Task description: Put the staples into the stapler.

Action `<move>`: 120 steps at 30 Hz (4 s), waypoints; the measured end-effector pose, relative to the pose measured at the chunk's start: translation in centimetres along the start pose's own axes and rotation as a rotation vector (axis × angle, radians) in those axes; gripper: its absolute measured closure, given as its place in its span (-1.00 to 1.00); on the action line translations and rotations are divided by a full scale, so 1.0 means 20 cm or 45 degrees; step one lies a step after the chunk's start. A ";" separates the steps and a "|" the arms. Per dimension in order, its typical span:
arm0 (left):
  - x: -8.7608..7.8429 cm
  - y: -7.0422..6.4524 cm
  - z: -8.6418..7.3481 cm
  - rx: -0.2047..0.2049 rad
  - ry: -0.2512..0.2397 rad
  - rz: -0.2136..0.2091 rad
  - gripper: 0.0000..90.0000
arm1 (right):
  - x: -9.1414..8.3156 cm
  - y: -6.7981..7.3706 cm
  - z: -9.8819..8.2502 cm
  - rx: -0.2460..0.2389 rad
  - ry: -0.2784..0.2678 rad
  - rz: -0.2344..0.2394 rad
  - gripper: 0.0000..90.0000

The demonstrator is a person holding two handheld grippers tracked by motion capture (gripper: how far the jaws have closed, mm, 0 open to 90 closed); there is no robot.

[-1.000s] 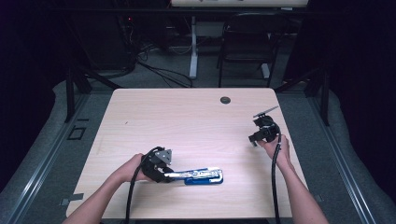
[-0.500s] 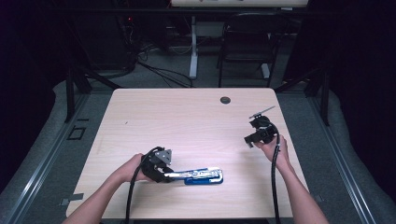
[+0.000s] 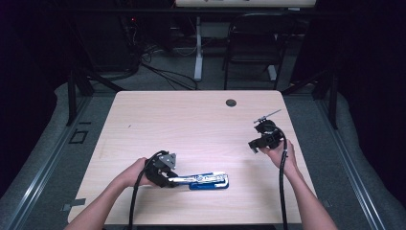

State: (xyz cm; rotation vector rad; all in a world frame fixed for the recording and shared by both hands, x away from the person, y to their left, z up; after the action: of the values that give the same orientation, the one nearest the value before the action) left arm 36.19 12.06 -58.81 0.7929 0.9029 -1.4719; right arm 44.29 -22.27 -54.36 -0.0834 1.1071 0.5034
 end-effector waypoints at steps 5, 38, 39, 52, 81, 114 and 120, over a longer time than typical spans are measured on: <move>0.00 0.00 0.00 0.000 -0.007 -0.002 0.45 | 0.00 0.03 0.00 -0.028 0.003 0.007 0.76; 0.00 0.00 0.00 0.011 0.001 0.029 0.45 | -0.01 0.23 -0.04 -0.194 0.030 0.150 0.76; 0.00 0.01 0.00 0.011 -0.006 0.026 0.45 | -0.01 0.24 -0.04 -0.204 0.036 0.154 0.76; 0.00 0.01 0.00 0.020 -0.012 0.013 0.45 | 0.01 0.30 -0.04 -0.265 0.037 0.198 0.76; 0.00 0.03 0.00 0.026 -0.013 -0.009 0.45 | 0.07 0.51 -0.05 -0.467 0.037 0.389 0.76; 0.00 0.03 0.00 0.029 -0.011 -0.025 0.45 | 0.08 0.61 -0.08 -0.620 0.039 0.438 0.76; 0.00 0.03 0.00 0.033 -0.009 -0.026 0.45 | 0.09 0.62 -0.08 -0.647 0.044 0.445 0.76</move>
State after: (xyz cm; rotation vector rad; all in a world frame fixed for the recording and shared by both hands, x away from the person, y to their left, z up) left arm 36.77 12.05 -58.91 0.7991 0.8905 -1.5056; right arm 38.23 -11.15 -54.31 -0.3470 1.0090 1.0945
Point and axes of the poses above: each handheld gripper's, and its own axes: x roughly forward along the jaws, z roughly out of its top, y roughly to its left, the point moved 5 cm from there along x, roughly forward along the jaws, and after that the axes turned 6 degrees about x, right-handed, at the moved point
